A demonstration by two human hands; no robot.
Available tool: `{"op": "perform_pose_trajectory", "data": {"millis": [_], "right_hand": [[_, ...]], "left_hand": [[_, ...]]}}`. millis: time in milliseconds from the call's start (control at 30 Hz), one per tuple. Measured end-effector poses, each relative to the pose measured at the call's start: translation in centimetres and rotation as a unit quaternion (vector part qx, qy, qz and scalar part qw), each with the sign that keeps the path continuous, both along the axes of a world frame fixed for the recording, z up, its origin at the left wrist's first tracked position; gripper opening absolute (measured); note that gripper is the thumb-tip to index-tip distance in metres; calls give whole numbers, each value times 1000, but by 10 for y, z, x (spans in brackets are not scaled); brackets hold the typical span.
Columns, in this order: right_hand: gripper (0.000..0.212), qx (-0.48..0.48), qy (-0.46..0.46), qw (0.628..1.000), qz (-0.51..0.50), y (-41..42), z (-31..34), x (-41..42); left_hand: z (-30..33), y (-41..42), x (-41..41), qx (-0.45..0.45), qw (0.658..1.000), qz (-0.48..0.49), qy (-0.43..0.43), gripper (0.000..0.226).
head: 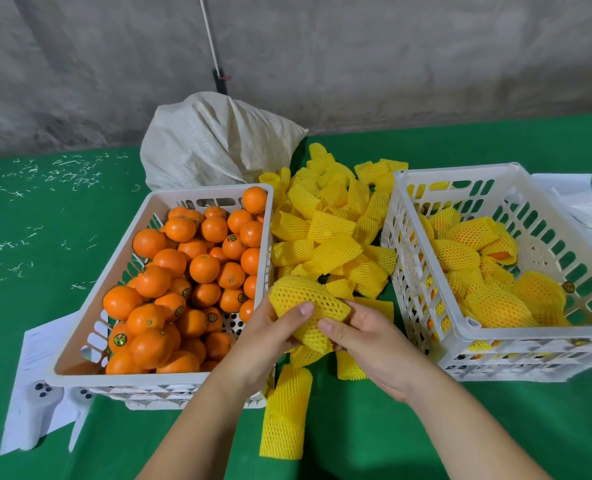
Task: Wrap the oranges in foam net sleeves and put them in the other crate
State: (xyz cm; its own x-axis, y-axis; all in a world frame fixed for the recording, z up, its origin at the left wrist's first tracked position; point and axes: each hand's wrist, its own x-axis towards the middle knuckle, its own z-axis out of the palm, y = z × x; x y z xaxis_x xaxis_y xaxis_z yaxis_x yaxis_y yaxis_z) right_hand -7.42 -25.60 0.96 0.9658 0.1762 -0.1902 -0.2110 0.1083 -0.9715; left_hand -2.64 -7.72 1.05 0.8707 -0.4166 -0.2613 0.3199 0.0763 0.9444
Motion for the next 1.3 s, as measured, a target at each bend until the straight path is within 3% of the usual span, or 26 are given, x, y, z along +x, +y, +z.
{"op": "perform_pose_trajectory", "data": {"millis": [67, 133, 267, 367, 533, 667, 700, 767, 833, 900, 1033, 1167, 1233, 1300], "right_hand": [[27, 12, -3, 1000, -12, -4, -1, 1], [24, 23, -2, 999, -46, -6, -2, 2], [19, 3, -5, 981, -192, 5, -6, 4], [56, -25, -48, 971, -234, 20, -16, 3], [37, -60, -111, 939, -320, 22, -17, 8], [20, -113, -113, 925, -345, 14, -21, 11], [24, -146, -125, 915, -355, 14, -19, 9], [49, -250, -211, 888, -323, 10, -18, 3], [60, -370, -283, 862, -200, 2, -20, 0], [63, -416, -267, 861, -119, -9, -21, 0], [73, -514, -239, 806, -168, -20, -24, -1], [70, -525, -281, 783, -183, -16, -22, -2], [67, -517, -286, 789, -170, -15, -19, -2], [71, -473, -245, 839, -107, -19, -11, 0]], "left_hand": [[-3, -3, -1, -50, 998, 11, 43, 106], [-5, -5, -3, -69, 996, 23, 59, 109], [-10, -15, -9, -74, 994, 64, 51, 84], [-8, -30, -13, -18, 995, 97, -2, 67], [-13, -43, -20, 14, 995, 95, -33, 78], [-17, -49, -22, 7, 994, 103, -35, 44], [-17, -52, -21, 5, 994, 108, -30, 36], [-17, -55, -20, 10, 993, 113, -29, 32], [-17, -56, -18, 7, 994, 107, -25, 38], [-15, -56, -18, -2, 995, 103, -13, 44], [-9, -57, -15, 17, 993, 111, -25, 46], [-8, -61, -11, 1, 990, 134, -48, 46], [-7, -63, -7, -17, 987, 151, -53, 43], [-8, -64, -6, -20, 987, 153, -47, 42]]}}
